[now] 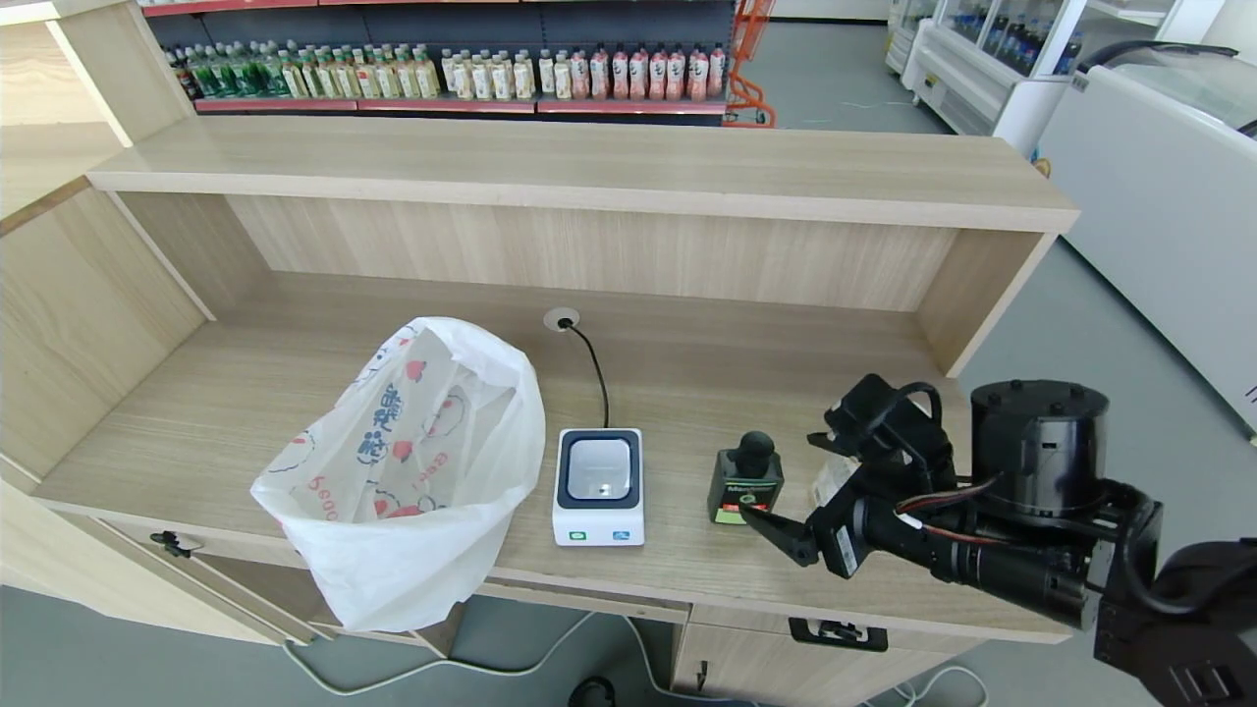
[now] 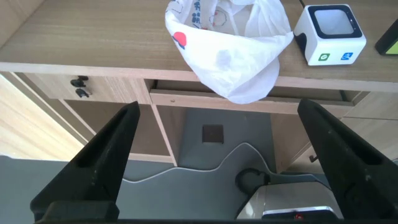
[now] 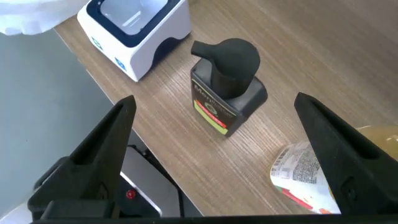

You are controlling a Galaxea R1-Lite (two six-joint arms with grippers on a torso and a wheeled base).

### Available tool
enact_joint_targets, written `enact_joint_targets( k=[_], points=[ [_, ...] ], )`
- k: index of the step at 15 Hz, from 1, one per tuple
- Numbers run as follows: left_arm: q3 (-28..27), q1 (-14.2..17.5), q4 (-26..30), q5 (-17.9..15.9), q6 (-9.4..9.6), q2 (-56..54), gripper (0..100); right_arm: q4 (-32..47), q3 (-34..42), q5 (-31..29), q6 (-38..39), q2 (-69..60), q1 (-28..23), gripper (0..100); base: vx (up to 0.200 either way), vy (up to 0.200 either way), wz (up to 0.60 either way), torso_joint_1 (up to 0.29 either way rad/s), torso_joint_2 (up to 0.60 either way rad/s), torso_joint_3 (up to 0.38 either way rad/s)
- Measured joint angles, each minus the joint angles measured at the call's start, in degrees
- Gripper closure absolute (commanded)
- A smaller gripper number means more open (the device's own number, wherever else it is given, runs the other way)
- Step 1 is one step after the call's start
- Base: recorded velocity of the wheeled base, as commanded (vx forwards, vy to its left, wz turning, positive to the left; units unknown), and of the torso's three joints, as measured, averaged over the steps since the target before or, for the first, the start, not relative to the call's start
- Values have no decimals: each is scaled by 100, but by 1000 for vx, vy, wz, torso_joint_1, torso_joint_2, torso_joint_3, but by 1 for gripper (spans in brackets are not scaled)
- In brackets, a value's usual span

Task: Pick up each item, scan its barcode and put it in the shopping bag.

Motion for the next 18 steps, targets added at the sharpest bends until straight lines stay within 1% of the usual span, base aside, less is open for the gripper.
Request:
enact_joint_targets(
  k=[3, 6, 8, 11, 14, 18],
  points=[
    [0, 0, 0, 1, 0, 0, 0, -510, 116, 108, -183, 299, -10, 0, 0, 0, 0, 0, 0, 0],
    [0, 1, 0, 0, 0, 0, 0, -1336, 157, 128, -272, 681, -26, 0, 0, 0, 0, 0, 0, 0],
    [0, 1, 0, 1, -2, -2, 0, -1719, 223, 130, -294, 911, -26, 0, 0, 0, 0, 0, 0, 0],
    [0, -2, -2, 1, -2, 0, 0, -2020, 254, 150, -290, 1161, -37, 0, 0, 0, 0, 0, 0, 0],
    [0, 0, 0, 1, -4, 0, 0, -2092, 256, 312, -288, 1302, -59, 0, 0, 0, 0, 0, 0, 0],
    [0, 0, 0, 0, -2, 0, 0, -2417, 256, 451, -288, 1459, -105, 0, 0, 0, 0, 0, 0, 0]
  ],
)
